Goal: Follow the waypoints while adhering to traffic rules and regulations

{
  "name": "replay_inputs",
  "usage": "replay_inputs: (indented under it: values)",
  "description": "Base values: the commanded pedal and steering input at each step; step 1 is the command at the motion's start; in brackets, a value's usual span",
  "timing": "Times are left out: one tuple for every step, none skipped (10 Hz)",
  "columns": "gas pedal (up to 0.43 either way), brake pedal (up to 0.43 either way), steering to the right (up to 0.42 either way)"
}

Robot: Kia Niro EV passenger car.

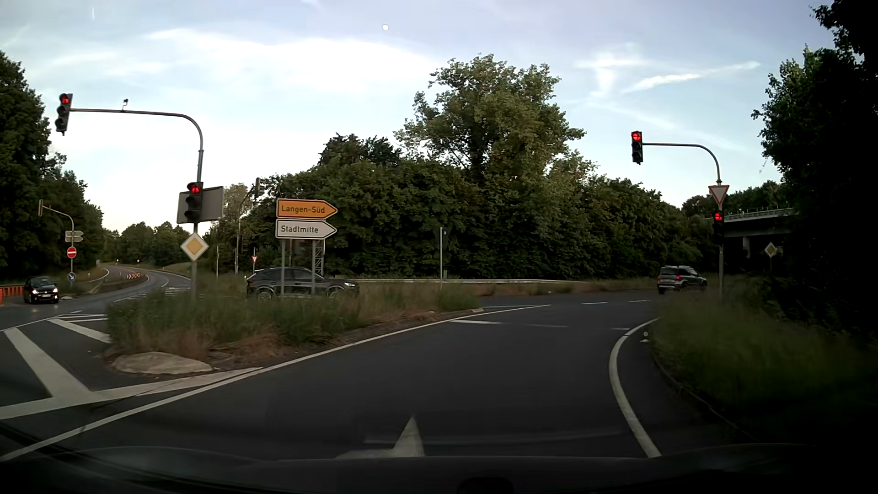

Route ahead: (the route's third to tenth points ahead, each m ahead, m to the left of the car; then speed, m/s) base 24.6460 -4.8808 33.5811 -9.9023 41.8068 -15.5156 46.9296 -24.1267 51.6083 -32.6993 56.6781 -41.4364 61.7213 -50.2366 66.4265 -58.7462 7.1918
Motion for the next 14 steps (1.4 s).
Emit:
replay_inputs:
  values:
    - [0.0,0.213,0.105]
    - [0.0,0.22,0.102]
    - [0.0,0.226,0.101]
    - [0.0,0.226,0.1]
    - [0.0,0.226,0.101]
    - [0.0,0.226,0.101]
    - [0.0,0.238,0.103]
    - [0.0,0.287,0.111]
    - [0.0,0.299,0.124]
    - [0.0,0.311,0.127]
    - [0.0,0.317,0.125]
    - [0.0,0.329,0.119]
    - [0.0,0.335,0.111]
    - [0.0,0.348,0.103]
